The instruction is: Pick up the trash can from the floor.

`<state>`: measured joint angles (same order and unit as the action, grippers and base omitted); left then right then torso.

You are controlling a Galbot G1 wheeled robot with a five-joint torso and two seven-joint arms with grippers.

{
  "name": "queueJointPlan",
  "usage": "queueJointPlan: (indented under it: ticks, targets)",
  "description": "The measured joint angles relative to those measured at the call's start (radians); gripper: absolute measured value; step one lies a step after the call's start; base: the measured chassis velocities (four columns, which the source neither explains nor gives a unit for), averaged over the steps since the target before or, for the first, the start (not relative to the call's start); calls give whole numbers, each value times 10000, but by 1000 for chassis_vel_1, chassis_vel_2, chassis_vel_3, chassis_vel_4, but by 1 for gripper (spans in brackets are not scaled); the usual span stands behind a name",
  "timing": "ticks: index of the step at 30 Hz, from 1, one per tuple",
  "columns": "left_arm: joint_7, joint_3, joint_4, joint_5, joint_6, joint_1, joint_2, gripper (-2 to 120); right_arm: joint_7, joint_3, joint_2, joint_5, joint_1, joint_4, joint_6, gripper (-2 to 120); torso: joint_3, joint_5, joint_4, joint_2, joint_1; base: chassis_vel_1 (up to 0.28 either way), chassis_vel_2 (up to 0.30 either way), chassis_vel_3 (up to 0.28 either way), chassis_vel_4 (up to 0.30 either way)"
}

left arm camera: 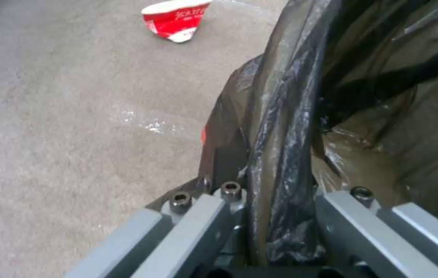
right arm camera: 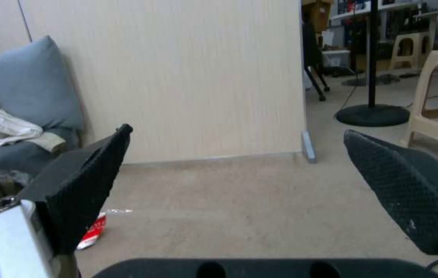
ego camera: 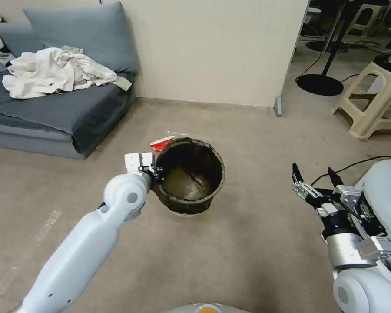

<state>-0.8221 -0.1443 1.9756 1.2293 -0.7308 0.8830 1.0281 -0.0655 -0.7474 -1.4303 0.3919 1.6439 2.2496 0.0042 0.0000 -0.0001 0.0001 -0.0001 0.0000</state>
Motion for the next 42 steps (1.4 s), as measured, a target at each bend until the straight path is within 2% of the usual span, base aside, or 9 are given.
queueJointPlan:
  ticks: [10, 19, 42]
  targets:
    - [-170, -694, 703, 1242, -13, 425, -708, 1, 4, 58, -21, -1, -43, -43, -36, 100, 0, 0, -3, 0, 0, 0, 0, 0, 0]
    - [-126, -935, 875, 1272, -19, 730, -919, 1, 4, 76, -75, -11, -49, -32, -49, 100, 0, 0, -1, 0, 0, 0, 0, 0, 0]
    - [-76, -972, 902, 1233, -19, 751, -958, 1, 10, 106, 25, -14, -148, -55, -152, 100, 0, 1, -1, 0, 0, 0, 0, 0, 0]
